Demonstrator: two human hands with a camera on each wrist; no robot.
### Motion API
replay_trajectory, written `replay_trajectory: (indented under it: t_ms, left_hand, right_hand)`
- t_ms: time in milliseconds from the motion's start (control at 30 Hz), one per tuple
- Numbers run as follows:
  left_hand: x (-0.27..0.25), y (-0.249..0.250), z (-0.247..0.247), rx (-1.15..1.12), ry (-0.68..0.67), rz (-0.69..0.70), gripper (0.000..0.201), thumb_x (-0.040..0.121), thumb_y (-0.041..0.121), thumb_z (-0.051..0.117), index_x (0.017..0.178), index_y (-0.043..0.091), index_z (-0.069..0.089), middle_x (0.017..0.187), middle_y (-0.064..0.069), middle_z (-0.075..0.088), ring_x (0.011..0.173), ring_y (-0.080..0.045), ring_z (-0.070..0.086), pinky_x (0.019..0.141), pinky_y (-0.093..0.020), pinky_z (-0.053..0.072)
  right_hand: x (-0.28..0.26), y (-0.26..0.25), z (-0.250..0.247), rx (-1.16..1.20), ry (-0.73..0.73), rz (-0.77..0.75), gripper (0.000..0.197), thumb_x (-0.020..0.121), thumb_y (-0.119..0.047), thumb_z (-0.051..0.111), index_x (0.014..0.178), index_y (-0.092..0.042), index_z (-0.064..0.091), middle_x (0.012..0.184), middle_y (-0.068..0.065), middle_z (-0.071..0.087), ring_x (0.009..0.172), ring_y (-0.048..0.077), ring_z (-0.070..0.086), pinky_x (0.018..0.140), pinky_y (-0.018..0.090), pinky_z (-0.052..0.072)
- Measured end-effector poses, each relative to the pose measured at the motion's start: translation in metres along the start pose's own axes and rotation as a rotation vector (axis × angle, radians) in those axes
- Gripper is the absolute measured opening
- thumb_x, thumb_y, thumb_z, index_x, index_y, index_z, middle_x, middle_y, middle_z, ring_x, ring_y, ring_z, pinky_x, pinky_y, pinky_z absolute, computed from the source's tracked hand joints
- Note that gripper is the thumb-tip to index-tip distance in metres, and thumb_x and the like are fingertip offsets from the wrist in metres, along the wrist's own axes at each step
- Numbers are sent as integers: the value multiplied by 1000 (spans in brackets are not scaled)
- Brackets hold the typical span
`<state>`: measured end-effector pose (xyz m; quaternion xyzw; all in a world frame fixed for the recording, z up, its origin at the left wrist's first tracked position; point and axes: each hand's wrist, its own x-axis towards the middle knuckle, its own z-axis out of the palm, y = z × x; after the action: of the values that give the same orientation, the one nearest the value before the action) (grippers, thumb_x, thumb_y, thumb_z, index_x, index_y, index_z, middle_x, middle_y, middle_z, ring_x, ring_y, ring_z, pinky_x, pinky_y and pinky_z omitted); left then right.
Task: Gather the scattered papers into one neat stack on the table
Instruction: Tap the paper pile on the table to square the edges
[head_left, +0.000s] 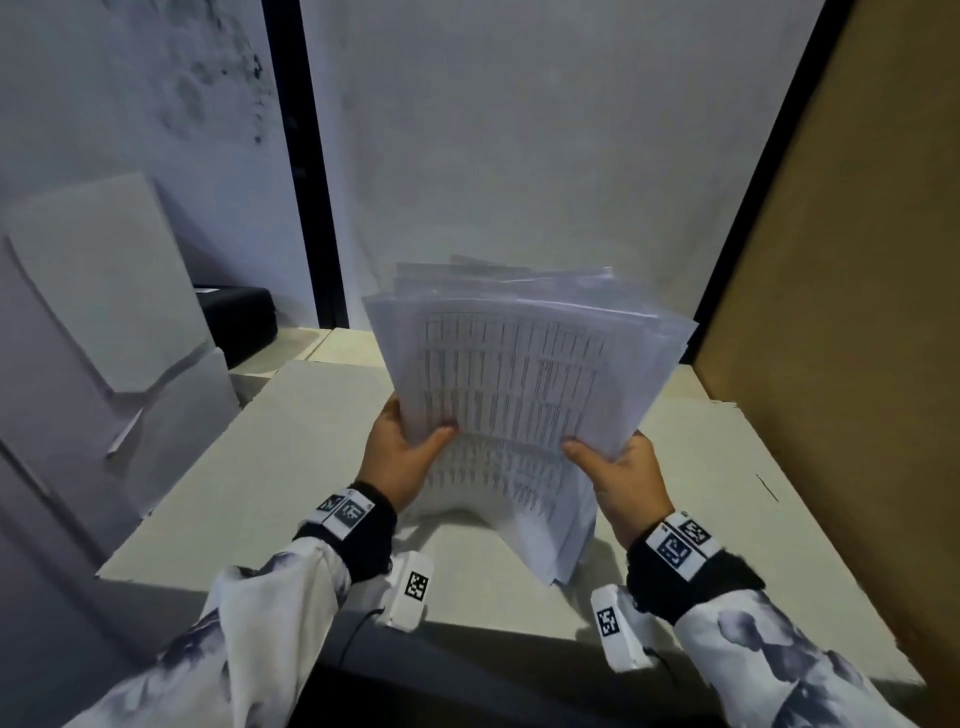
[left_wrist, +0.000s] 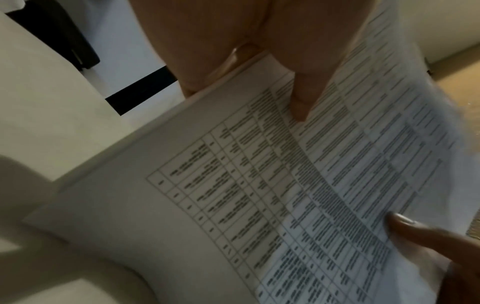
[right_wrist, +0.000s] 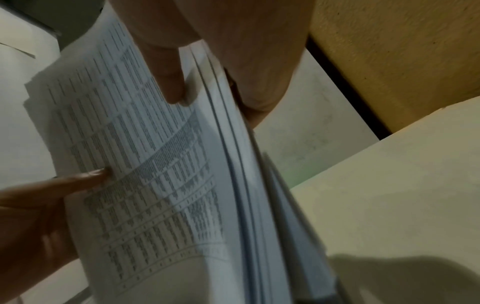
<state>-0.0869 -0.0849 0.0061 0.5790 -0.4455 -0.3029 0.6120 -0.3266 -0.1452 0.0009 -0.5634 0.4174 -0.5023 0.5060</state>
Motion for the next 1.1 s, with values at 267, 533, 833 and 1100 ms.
replay_trajectory:
  t_ms: [267,533,833,1100]
  left_hand:
    - [18,29,0,-34,25,118,43,95,14,64,136,17,48,123,6,66,115,-12,65,100,-45,55]
    - [19,36,-8,-52,16,170,61,89,13,72,136,25,37,128,1,63,117,-13,64,97,-37,56]
    - [19,50,3,-15,-14,222,50,90,16,70,130,25,43,122,10,60,113,-3,60,89,-25,56]
    - [15,40,4,41,8,217,44,93,11,66,126,31,45,114,18,60,109,-5,61,98,-31,52]
  right_hand:
    - [6,-17,14,75,25,-5,28,93,-4,66,121,-7,66,112,12,76,103,27,75,86,37,62]
    - [11,-30,6,56,82,-82,68,76,-15,79,135,-13,47,124,12,64,115,30,65,94,50,58]
    - [15,-44,11,-22,35,-142,56,83,-3,74,125,-27,47,121,6,64,116,24,63,94,48,58]
    - [10,-44,19,-63,12,-112,48,91,4,61,135,-11,51,119,4,66,117,23,63,97,46,57]
